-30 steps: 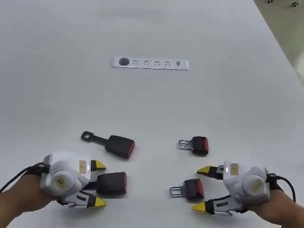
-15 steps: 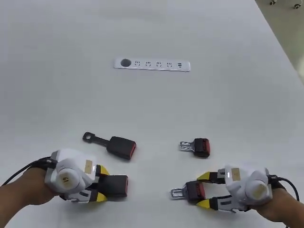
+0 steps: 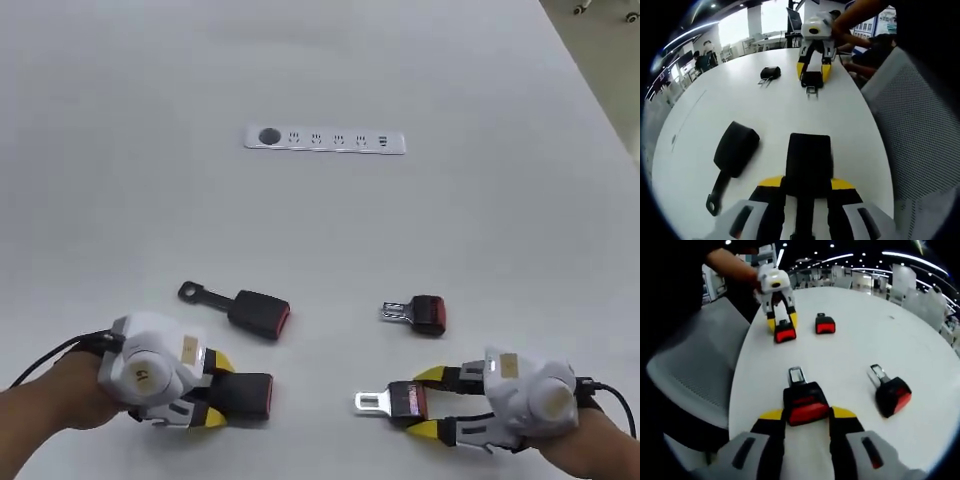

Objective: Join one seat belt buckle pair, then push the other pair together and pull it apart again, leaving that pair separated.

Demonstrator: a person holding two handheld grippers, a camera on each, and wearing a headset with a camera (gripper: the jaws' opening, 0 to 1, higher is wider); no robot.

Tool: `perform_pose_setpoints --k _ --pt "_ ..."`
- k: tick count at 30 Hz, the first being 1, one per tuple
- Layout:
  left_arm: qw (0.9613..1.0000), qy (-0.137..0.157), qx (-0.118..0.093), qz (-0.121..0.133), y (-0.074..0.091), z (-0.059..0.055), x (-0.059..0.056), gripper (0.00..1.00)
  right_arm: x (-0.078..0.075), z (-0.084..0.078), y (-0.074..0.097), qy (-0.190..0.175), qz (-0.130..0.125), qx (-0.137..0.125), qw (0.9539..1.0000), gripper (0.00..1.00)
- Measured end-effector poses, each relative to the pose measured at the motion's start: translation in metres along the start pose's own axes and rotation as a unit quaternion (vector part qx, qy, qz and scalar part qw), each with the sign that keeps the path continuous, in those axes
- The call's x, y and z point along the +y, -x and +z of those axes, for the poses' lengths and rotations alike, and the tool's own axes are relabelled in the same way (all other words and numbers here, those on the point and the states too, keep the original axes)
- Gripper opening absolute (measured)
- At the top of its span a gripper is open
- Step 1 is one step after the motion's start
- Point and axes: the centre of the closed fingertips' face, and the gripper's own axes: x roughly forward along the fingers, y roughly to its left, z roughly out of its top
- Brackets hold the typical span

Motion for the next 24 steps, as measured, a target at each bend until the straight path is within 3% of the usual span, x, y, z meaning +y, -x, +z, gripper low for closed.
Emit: perform_pose_setpoints --k 24 --pt "0.9999 0.013 0.002 -0.001 -0.001 -0.003 0.0 0.33 0.01 0.042 -0.043 -0.027 0.004 -0.054 0.9982 0.34"
